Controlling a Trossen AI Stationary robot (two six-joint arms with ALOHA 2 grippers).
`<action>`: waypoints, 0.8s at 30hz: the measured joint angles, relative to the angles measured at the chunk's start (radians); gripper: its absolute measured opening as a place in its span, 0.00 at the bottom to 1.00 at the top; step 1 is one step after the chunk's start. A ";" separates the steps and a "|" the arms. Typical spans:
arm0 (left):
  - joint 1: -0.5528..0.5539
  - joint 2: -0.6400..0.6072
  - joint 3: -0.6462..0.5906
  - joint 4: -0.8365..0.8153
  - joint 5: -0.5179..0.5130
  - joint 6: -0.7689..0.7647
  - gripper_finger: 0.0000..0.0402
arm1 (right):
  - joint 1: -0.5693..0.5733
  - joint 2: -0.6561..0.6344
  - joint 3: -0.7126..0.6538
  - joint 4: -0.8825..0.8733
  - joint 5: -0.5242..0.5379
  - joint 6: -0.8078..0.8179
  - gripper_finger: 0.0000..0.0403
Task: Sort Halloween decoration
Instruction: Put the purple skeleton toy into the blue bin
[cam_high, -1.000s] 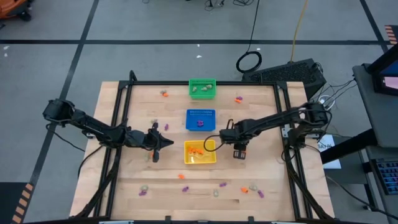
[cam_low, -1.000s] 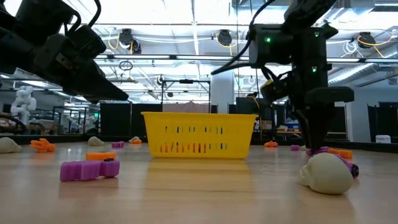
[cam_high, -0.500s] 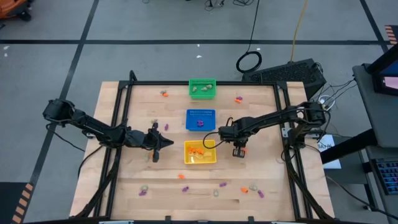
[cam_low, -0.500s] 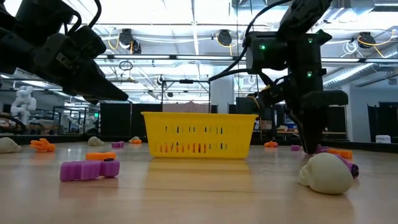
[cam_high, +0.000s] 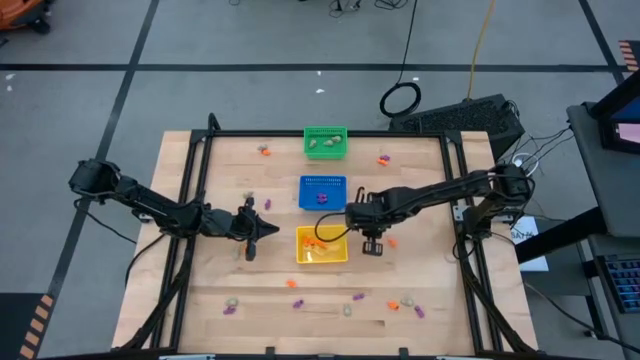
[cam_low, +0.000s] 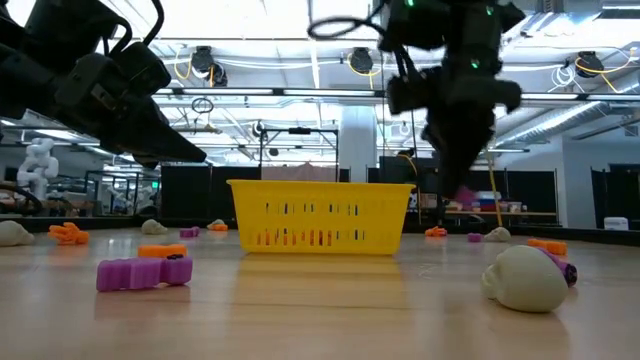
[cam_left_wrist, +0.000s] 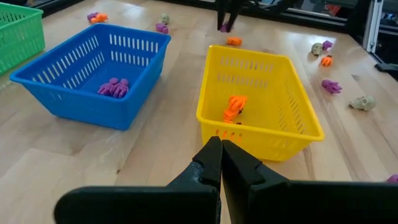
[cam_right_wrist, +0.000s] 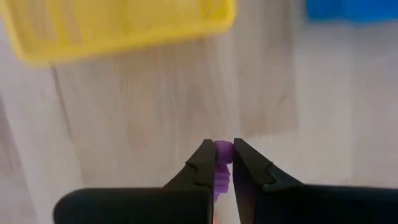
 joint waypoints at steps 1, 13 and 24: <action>0.000 0.000 0.000 -0.001 0.000 0.003 0.03 | 0.000 0.000 0.014 0.001 0.014 -0.001 0.03; -0.001 0.000 0.000 -0.004 -0.009 0.002 0.03 | -0.050 0.000 0.132 0.190 0.080 -0.092 0.02; 0.001 0.000 0.000 -0.004 -0.032 0.003 0.03 | -0.219 0.101 0.131 0.374 0.076 -0.186 0.03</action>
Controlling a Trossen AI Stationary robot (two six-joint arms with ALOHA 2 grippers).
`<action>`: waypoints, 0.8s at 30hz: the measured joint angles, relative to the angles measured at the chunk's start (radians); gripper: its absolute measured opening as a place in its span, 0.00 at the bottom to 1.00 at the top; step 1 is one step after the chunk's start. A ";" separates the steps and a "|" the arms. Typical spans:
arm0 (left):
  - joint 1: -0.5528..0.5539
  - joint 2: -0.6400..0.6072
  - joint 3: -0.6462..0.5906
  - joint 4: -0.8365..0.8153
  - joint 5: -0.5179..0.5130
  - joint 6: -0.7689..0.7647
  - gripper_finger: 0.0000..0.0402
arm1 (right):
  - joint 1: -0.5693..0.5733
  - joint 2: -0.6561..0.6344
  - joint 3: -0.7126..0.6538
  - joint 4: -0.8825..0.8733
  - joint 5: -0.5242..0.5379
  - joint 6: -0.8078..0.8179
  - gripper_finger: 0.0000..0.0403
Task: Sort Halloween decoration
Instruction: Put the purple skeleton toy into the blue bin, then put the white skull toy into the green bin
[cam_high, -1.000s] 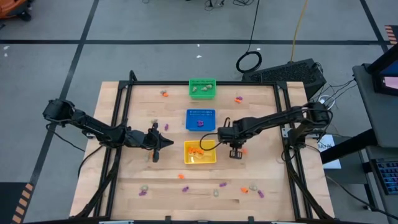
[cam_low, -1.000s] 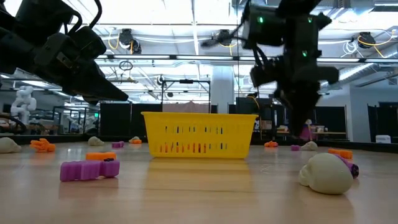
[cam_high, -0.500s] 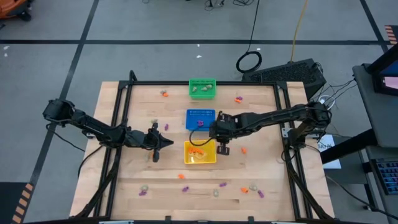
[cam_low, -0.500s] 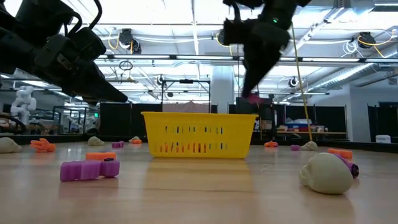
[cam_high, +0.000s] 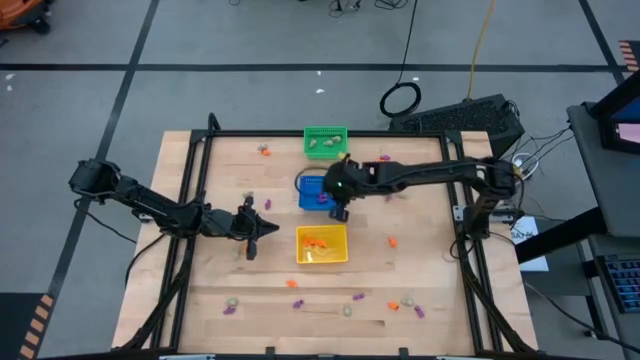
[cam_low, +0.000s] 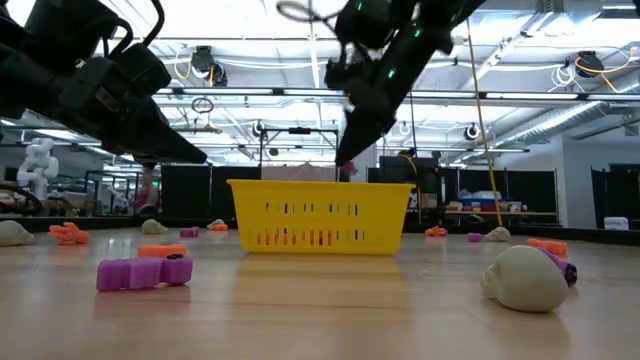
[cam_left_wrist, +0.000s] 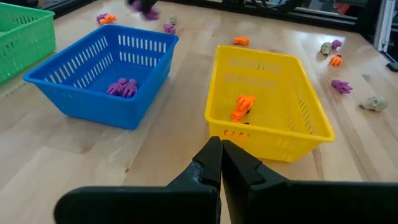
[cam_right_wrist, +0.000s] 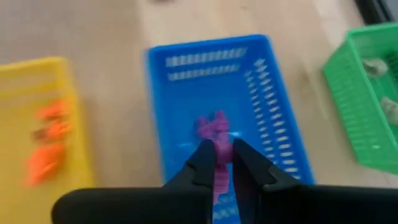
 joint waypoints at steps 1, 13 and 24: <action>0.000 0.000 0.000 0.001 0.000 -0.001 0.03 | -0.015 0.015 0.000 0.003 0.000 -0.001 0.04; -0.001 0.000 0.000 -0.002 0.002 -0.002 0.03 | -0.084 0.142 -0.001 0.057 -0.003 0.008 0.06; -0.001 0.000 0.000 -0.033 0.007 -0.010 0.03 | -0.077 0.126 -0.001 0.088 0.005 0.053 0.34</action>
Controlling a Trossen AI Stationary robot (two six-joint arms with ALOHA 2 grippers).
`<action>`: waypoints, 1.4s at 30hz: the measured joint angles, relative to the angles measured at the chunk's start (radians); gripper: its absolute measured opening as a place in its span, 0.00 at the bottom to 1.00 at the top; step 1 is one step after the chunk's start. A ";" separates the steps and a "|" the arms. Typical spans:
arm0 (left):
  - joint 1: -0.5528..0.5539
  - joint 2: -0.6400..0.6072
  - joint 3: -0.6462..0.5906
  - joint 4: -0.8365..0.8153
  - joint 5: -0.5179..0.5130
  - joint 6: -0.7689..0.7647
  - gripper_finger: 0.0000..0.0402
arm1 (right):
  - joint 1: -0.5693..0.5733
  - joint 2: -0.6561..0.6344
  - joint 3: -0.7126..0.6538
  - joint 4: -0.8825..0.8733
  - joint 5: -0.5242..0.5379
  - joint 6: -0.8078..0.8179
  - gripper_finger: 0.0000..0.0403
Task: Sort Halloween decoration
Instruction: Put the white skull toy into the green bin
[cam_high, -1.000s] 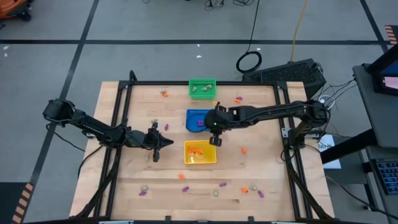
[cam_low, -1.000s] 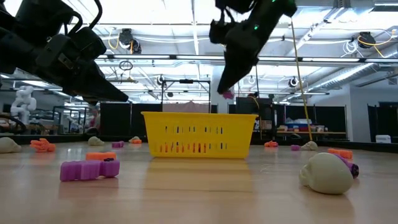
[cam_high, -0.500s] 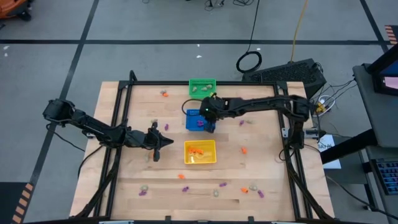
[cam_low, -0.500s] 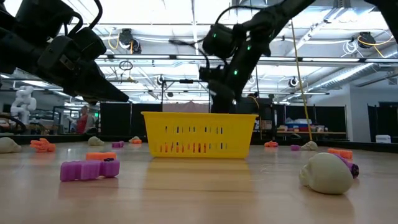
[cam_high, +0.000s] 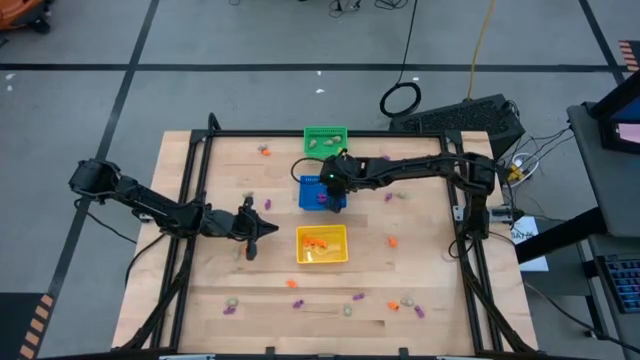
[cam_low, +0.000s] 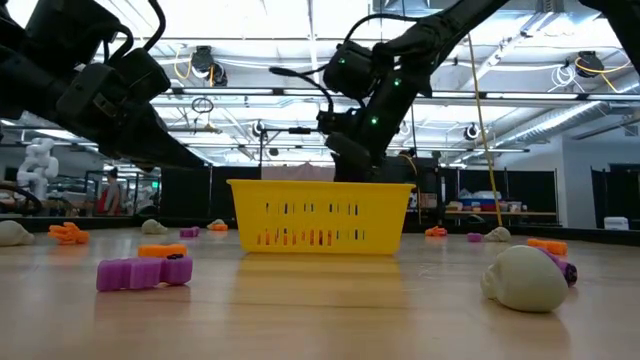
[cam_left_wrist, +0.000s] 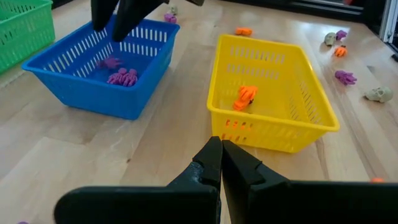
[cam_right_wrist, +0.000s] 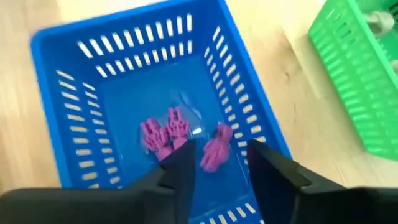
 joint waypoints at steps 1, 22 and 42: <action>0.000 0.000 0.000 0.001 0.000 0.001 0.03 | 0.004 -0.008 0.000 -0.007 0.000 0.000 0.36; 0.000 0.000 0.000 -0.010 0.009 0.001 0.03 | 0.210 -0.109 -0.095 0.157 0.128 -0.044 0.00; 0.029 0.000 0.122 -0.149 0.062 0.002 0.03 | 0.208 -0.712 -0.730 0.558 0.073 0.007 0.00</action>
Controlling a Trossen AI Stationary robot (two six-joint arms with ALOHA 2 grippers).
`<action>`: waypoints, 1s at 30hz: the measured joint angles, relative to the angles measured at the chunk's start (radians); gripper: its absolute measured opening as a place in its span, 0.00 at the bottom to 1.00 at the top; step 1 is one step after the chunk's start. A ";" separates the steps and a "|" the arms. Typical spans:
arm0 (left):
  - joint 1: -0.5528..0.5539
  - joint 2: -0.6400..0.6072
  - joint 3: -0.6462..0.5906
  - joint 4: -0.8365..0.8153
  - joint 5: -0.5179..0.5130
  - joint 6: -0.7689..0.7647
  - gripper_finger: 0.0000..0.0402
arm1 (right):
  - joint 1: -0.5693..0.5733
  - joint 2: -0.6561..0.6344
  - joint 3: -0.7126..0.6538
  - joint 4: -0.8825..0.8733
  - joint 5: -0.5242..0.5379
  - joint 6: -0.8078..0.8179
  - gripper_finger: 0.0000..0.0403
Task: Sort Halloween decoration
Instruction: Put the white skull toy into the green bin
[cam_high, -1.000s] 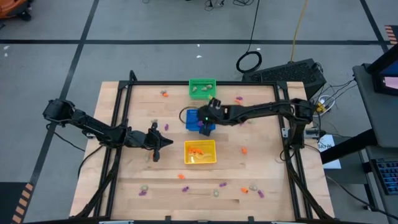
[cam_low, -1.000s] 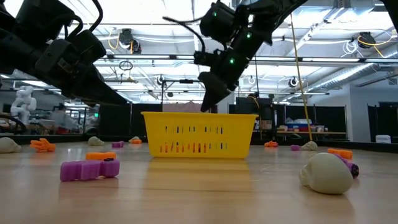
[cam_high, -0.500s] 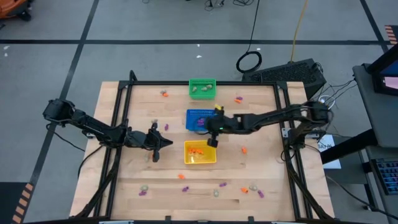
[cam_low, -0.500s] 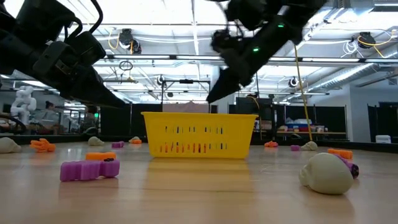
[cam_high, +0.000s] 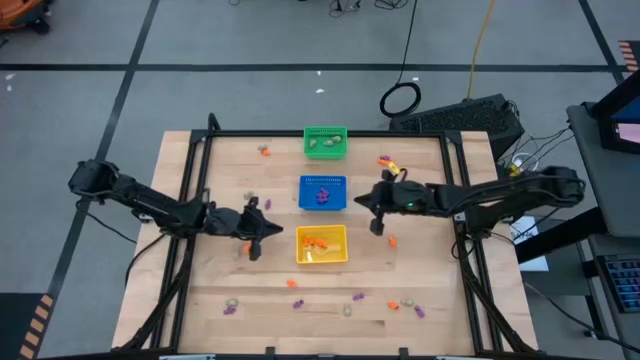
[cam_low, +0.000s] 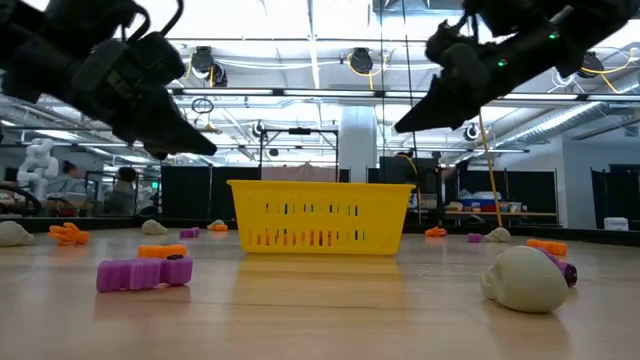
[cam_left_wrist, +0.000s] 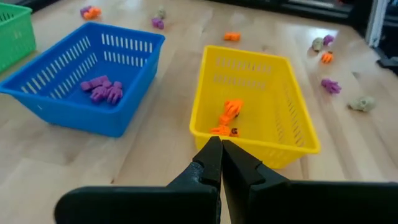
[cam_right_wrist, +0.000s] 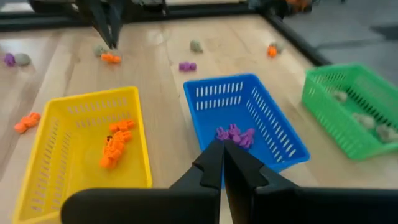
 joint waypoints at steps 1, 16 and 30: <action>0.010 0.000 0.019 -0.035 0.008 0.003 0.03 | 0.000 -0.015 -0.016 0.025 0.000 -0.023 0.00; 0.264 0.000 0.270 -0.487 0.248 0.141 0.03 | -0.112 -0.083 -0.168 0.171 -0.008 -0.098 0.00; 0.468 0.000 0.362 -0.760 0.314 0.194 0.03 | -0.132 -0.083 -0.168 0.211 -0.055 -0.086 0.00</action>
